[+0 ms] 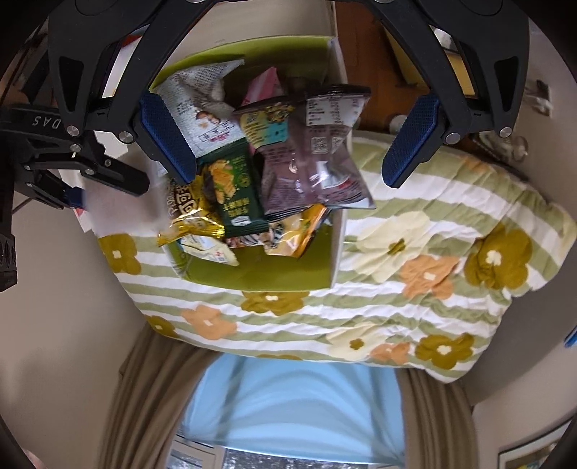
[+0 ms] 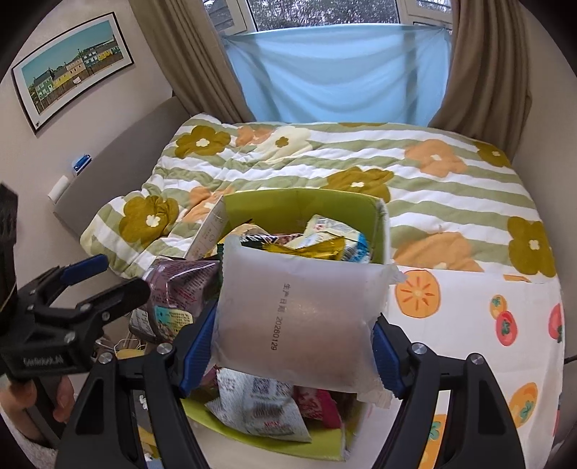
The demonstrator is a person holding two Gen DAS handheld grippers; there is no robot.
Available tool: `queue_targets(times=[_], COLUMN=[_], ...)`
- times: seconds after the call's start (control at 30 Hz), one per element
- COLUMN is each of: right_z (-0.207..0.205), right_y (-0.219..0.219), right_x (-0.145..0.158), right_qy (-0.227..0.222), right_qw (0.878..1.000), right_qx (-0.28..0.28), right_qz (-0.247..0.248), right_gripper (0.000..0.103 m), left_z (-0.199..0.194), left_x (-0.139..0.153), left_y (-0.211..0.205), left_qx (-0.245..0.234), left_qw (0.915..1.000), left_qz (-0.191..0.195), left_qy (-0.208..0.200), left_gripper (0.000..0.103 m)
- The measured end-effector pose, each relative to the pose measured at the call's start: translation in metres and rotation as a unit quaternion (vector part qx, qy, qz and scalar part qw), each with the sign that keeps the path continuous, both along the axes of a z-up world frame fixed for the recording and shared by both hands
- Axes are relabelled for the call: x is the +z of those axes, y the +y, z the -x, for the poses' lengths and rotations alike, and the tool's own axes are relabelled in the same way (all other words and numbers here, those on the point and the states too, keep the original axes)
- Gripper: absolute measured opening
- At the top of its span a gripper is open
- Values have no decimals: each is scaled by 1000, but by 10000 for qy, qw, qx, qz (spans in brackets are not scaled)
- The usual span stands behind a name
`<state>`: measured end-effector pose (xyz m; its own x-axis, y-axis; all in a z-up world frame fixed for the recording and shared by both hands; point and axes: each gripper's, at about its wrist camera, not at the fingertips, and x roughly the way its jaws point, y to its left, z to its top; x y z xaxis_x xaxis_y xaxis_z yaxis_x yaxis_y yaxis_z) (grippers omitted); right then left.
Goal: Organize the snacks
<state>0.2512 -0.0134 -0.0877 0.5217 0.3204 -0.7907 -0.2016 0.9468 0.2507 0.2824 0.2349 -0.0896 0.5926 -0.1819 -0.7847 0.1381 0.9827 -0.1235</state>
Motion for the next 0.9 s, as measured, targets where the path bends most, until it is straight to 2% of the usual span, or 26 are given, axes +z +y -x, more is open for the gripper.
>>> queue_targets(times=[0.07,0.1,0.13,0.17,0.33,0.47,0.67,0.9], right_z=[-2,-1,1,4,14,20,35,69], right_y=[1,0,-1,-3,-13,-18,-24,-51], right_x=[1,3,4,5,-11,-17,-4,35], right_qy=[-72,-140,-213,-313,-118,-3,-180,-757], right_qw=[9999,9998,9997,9994,9994,9992,9989,9962], right_qx=[61,60,31,-41,-316,-404,-418,-434], right_qz=[-88,-123,-130,-111,-10,-14,-83,-81], right_gripper=[81,87,99,102,102,102,102,102], left_z=[0,1,2,2,2,9,31,79], left_x=[-3,-6,-9,-13,-33,-33,-11,31], left_y=[3,4,4,5,-1,-11,-21,-50], left_qx=[51,71,90,100,-20,-107,-131,-76], left_qw=[10000,10000,9999,9999,9994,9994,9998,9981], left_qz=[2,2,3,11,58,-39,-116,-267], left_qy=[41,64,81,108,333,322,40,-543], left_gripper=[102,102,102,102,102,102,102,102])
